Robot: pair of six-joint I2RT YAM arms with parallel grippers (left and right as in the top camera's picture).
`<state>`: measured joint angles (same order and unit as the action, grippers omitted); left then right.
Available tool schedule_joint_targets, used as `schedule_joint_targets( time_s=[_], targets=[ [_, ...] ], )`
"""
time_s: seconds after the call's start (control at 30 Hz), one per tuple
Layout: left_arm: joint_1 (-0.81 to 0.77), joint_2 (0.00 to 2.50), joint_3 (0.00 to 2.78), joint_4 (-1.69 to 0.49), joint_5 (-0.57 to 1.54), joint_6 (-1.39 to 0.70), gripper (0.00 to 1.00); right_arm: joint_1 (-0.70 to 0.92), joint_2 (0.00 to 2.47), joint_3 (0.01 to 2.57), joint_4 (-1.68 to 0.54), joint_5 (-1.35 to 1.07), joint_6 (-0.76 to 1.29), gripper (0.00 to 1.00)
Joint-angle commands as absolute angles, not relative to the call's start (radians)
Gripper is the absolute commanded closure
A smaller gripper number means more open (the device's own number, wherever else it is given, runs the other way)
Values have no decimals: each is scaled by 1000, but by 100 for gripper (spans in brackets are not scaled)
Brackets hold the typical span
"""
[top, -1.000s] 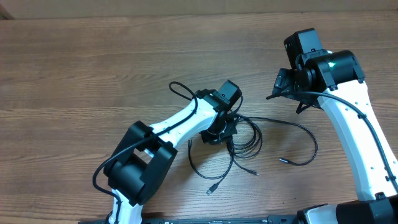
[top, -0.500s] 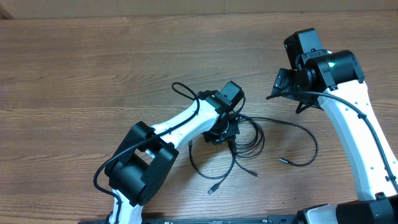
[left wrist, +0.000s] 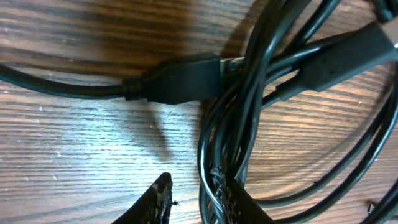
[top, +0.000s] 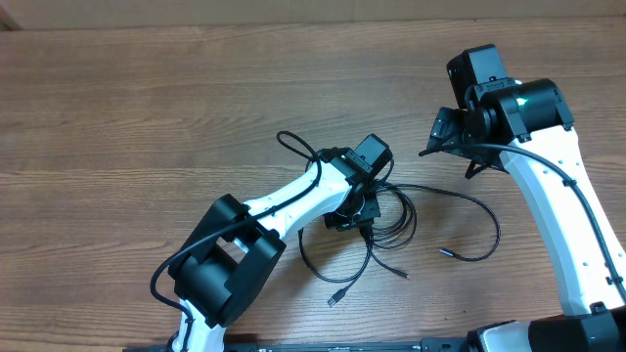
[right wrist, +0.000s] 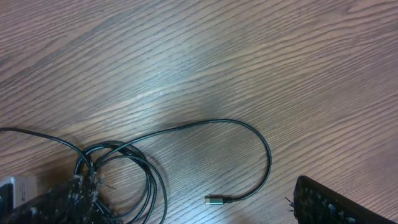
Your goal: Untangle cables
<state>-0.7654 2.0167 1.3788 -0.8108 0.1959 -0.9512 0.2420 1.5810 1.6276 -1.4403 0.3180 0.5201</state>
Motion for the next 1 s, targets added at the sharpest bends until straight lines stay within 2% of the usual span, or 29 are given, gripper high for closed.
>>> schedule_joint_targets(
  time_s=[0.0,0.97],
  targets=[
    [-769,2032,1369,-822,150,-958,71,240,1567,1643,-1437,319,528,0],
    [-790,2040,1355,-775,123,-978,65,240,1567,1643,-1437,308,528,0]
  ],
)
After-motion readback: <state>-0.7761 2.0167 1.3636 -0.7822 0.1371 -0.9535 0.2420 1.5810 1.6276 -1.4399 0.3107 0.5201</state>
